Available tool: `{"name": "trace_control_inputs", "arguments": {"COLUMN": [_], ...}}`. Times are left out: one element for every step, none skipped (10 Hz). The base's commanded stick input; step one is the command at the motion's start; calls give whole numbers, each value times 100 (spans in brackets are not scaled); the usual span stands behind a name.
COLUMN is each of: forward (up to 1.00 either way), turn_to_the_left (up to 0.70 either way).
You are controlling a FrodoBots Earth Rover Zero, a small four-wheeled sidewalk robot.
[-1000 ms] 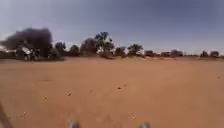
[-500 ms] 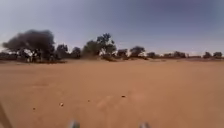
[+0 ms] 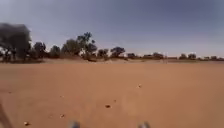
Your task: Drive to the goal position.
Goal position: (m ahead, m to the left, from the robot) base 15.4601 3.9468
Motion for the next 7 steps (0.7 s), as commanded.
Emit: {"name": "trace_control_inputs", "arguments": {"forward": [70,70,70,70,70,70,70], "turn_to_the_left": [0,0,0,0,0,0,0]}}
